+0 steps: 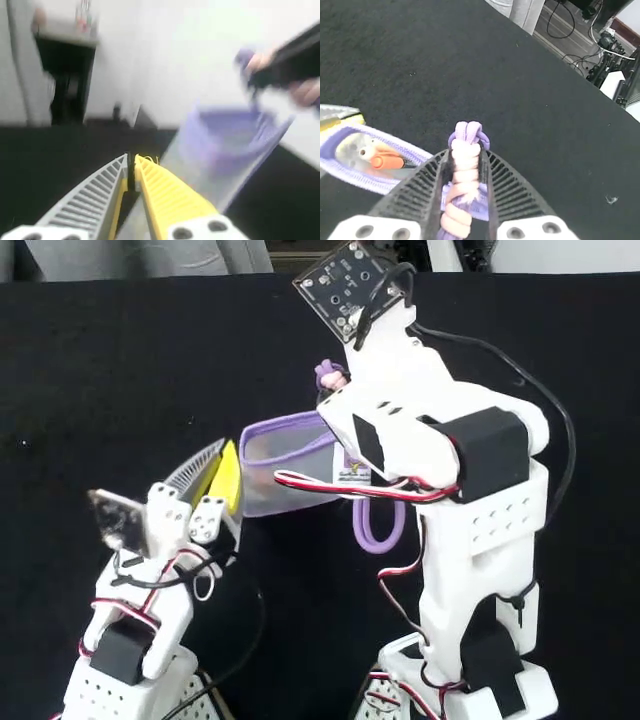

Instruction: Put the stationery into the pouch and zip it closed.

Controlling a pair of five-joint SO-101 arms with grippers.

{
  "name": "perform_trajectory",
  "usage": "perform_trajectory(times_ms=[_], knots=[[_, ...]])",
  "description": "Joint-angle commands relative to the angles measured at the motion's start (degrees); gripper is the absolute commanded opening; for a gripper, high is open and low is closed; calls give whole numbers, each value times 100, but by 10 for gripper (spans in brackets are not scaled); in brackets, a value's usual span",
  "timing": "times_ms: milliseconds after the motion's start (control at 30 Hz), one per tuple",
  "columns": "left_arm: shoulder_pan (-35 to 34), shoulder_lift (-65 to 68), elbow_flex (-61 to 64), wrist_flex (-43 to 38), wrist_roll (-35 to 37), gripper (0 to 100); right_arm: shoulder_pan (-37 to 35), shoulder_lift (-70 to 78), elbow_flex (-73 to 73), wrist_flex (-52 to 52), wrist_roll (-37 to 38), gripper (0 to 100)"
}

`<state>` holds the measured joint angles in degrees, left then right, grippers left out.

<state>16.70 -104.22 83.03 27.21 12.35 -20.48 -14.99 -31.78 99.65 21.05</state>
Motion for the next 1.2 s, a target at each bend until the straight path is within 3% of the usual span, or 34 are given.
perform_trajectory(times_ms=[0,133,400,600,767,1000,1167], knots=[[136,-26,207,-1354,-62,30,62,-268,4,158,62,11],[92,-26,681,-1793,-62,30,53,-268,4,158,193,11],[92,-26,927,-1697,-53,30,-308,-215,-22,123,308,11],[127,-35,409,-545,-35,30,-316,-119,-48,-484,281,11],[409,-44,-110,378,-18,30,-475,215,-119,-1090,-229,11],[1393,-35,-57,519,-62,30,-1081,875,-919,-1090,-299,11],[1578,-35,-75,536,-62,30,-1389,1288,-1824,-765,-308,11]])
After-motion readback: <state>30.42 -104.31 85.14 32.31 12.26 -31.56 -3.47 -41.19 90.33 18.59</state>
